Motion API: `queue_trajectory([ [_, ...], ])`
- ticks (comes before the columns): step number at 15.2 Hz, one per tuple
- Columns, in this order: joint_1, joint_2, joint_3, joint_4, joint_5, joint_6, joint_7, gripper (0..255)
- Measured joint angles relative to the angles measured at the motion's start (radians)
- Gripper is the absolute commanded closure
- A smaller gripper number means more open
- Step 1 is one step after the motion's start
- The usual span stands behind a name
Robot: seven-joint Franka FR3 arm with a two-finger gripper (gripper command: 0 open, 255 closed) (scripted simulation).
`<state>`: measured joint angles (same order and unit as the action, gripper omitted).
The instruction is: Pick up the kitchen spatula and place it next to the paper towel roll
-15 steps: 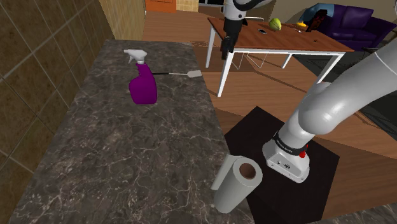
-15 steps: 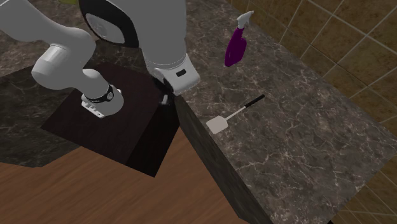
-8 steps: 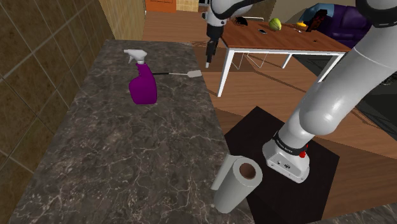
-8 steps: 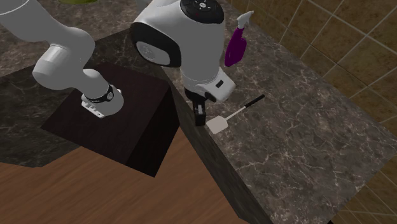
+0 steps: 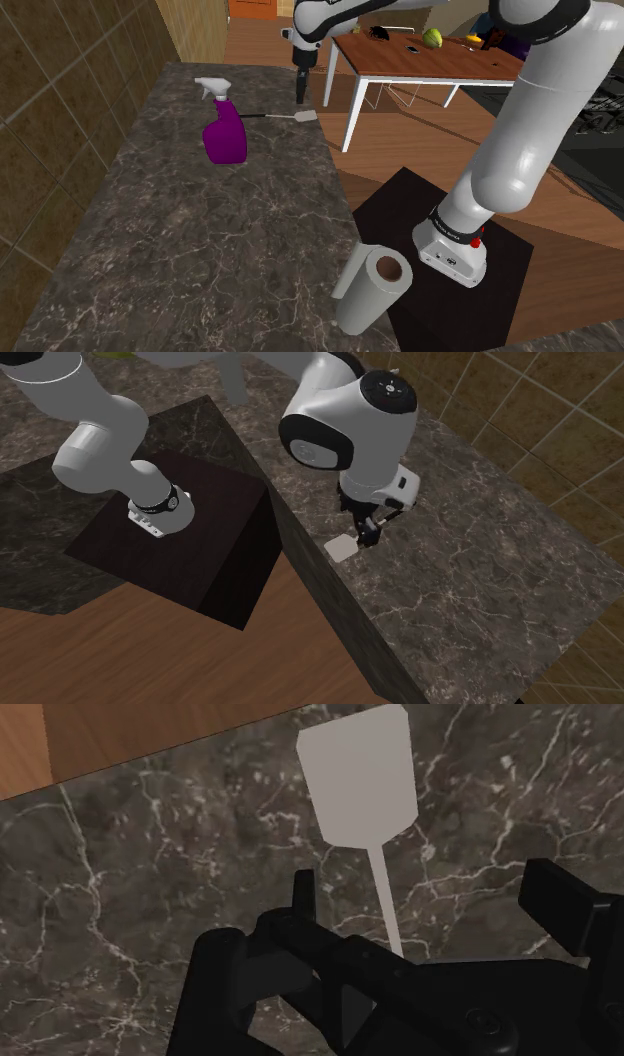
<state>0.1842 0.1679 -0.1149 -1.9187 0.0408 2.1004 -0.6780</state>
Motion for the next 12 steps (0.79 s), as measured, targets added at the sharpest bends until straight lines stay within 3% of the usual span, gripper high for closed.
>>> queue_trajectory([
  [6, 0.015, 0.161, 0.05, 0.156, 0.035, 0.031, -0.135, 0],
  [12, 0.018, 0.212, 0.061, 0.149, 0.042, 0.093, -0.155, 0],
])
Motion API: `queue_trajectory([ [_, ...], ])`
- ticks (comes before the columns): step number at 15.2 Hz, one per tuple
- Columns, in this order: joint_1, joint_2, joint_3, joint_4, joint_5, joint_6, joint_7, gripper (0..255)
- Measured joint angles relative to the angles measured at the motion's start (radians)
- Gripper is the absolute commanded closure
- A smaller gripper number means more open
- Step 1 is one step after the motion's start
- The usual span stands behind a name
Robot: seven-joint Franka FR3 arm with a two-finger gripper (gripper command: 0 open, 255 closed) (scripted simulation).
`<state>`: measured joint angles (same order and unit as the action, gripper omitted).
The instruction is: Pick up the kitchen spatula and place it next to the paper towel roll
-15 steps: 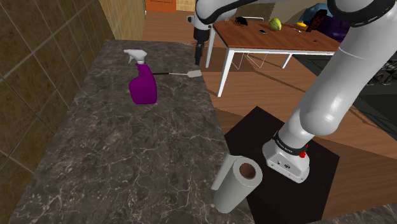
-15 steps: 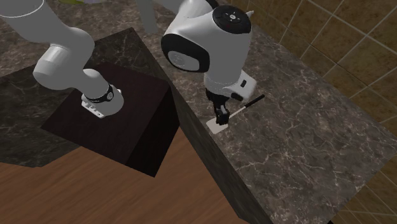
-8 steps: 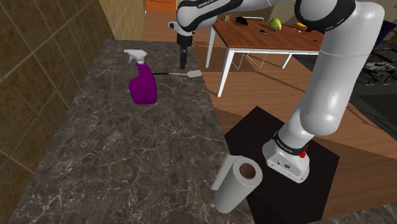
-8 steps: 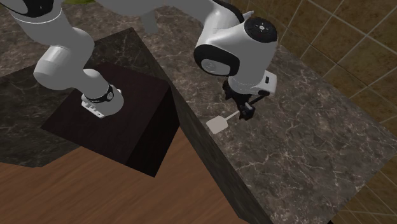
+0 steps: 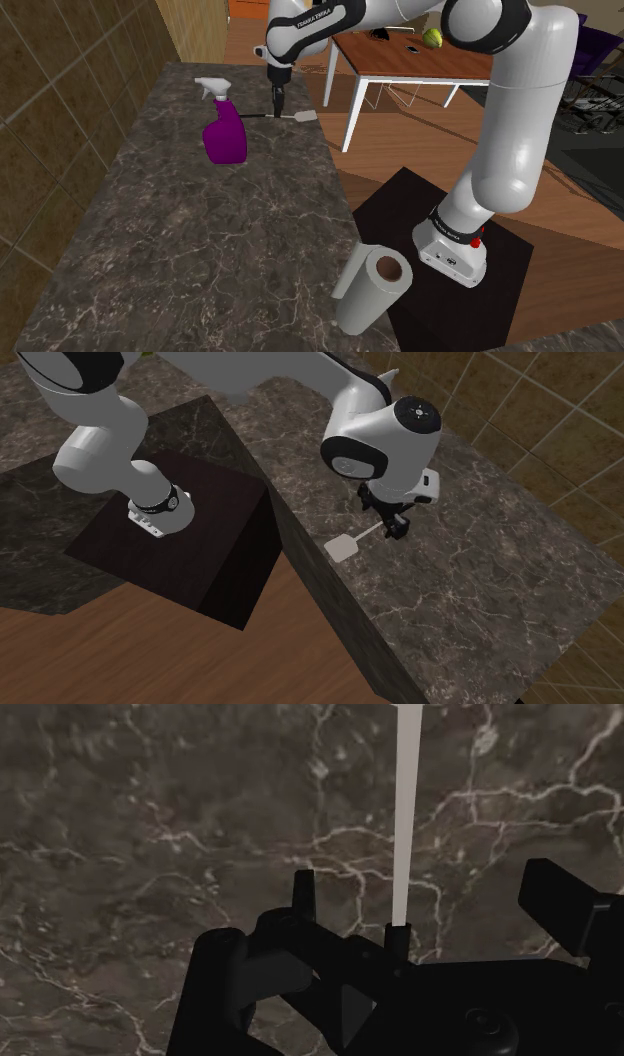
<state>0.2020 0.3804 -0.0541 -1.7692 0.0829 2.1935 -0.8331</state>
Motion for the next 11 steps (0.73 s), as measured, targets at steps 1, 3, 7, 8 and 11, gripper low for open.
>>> queue_trajectory([
  [1, -0.001, 0.01, 0.0, -0.001, 0.001, 0.01, -0.002, 0],
  [3, -0.001, 0.019, 0.001, -0.003, 0.002, 0.022, -0.003, 0],
  [7, 0.0, 0.022, 0.001, -0.004, 0.002, 0.026, -0.003, 0],
  [8, 0.0, 0.022, 0.001, -0.004, 0.002, 0.026, -0.003, 0],
  [11, 0.0, 0.022, 0.001, -0.004, 0.002, 0.026, -0.003, 255],
])
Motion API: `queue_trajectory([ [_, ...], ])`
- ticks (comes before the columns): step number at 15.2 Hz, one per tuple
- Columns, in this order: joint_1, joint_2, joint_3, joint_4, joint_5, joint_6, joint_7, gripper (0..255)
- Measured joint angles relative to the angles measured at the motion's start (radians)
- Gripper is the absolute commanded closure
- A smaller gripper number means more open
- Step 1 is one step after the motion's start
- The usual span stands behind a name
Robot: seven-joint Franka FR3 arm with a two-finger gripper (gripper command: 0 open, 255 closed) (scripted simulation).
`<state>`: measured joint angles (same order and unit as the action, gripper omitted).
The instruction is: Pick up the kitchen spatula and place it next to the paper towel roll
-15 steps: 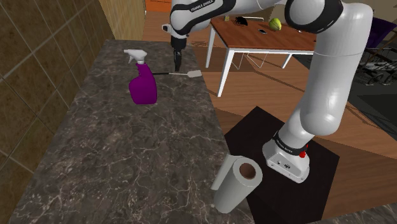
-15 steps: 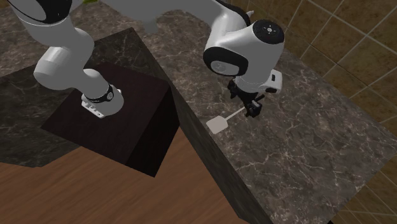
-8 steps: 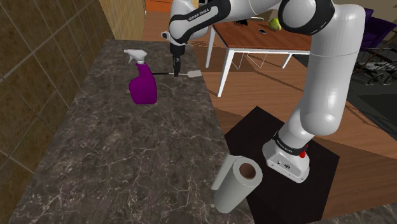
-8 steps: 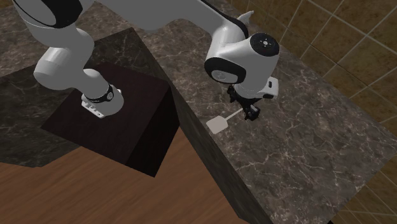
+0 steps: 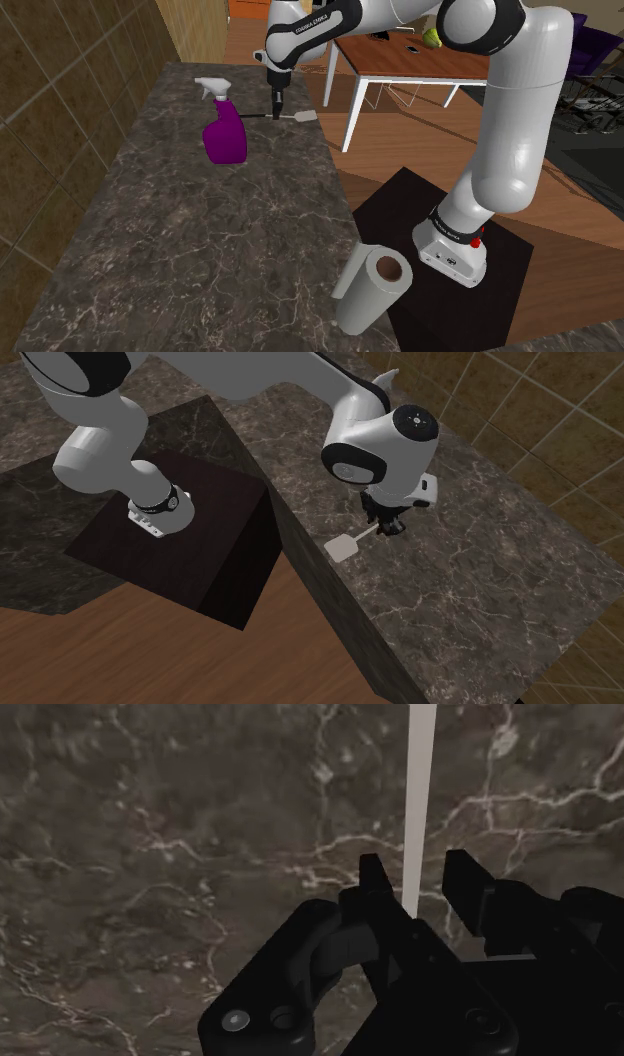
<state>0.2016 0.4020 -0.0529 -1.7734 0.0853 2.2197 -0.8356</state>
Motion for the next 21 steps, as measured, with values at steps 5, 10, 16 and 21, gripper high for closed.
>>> queue_trajectory([
  [5, 0.0, 0.0, 0.0, 0.0, 0.0, 0.0, 0.0, 255],
  [10, 0.0, -0.007, 0.0, 0.006, -0.001, -0.012, 0.001, 255],
  [16, 0.001, -0.041, -0.002, 0.034, -0.005, -0.075, 0.006, 255],
  [21, 0.001, -0.063, -0.003, 0.072, -0.009, -0.134, 0.011, 255],
])
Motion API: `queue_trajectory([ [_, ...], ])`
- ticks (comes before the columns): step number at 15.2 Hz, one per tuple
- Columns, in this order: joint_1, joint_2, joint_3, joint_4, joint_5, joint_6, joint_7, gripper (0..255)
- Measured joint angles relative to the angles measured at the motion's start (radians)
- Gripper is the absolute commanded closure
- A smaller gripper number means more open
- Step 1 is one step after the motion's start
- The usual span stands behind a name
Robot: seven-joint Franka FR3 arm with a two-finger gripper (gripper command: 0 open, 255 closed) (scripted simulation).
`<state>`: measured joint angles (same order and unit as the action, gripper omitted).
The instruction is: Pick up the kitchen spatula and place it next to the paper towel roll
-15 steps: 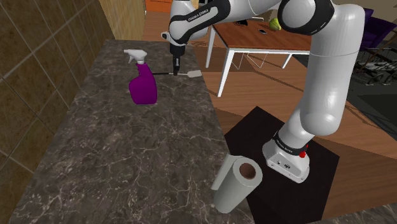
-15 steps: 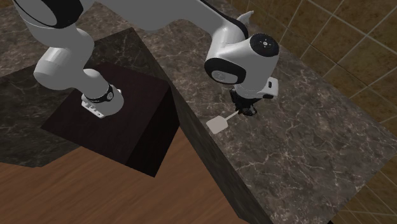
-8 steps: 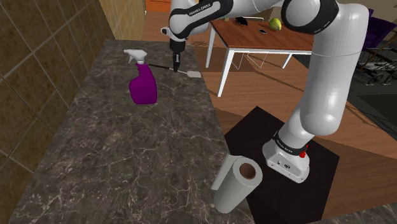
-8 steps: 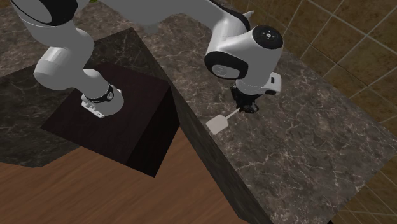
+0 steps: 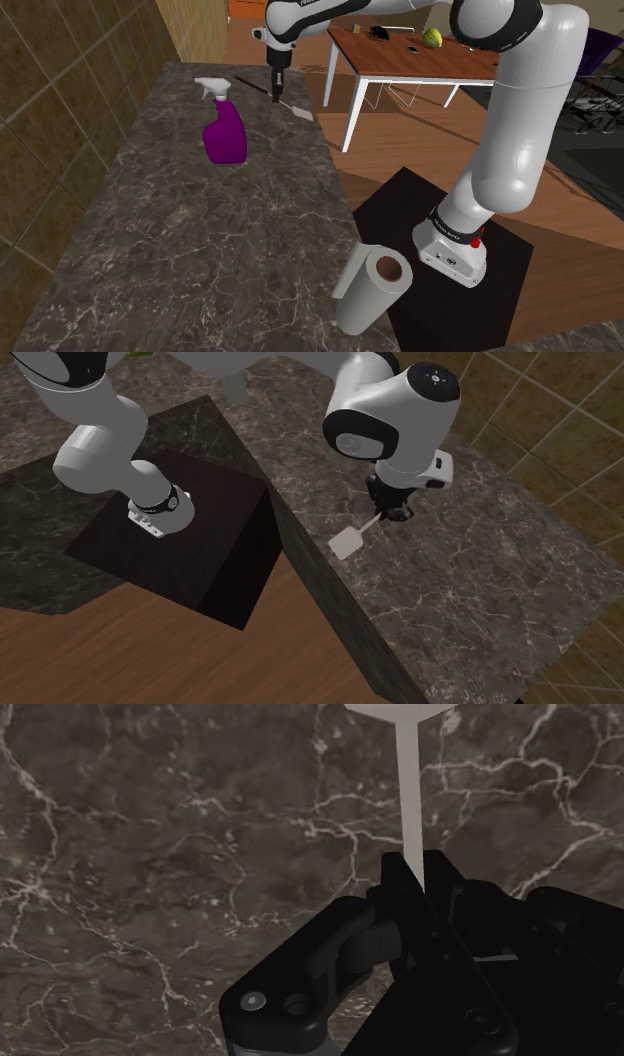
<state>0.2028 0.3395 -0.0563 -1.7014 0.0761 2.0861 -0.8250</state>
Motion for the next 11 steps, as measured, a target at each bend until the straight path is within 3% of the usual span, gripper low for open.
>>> queue_trajectory([
  [11, 0.0, -0.038, -0.002, 0.1, -0.006, -0.138, 0.01, 255],
])
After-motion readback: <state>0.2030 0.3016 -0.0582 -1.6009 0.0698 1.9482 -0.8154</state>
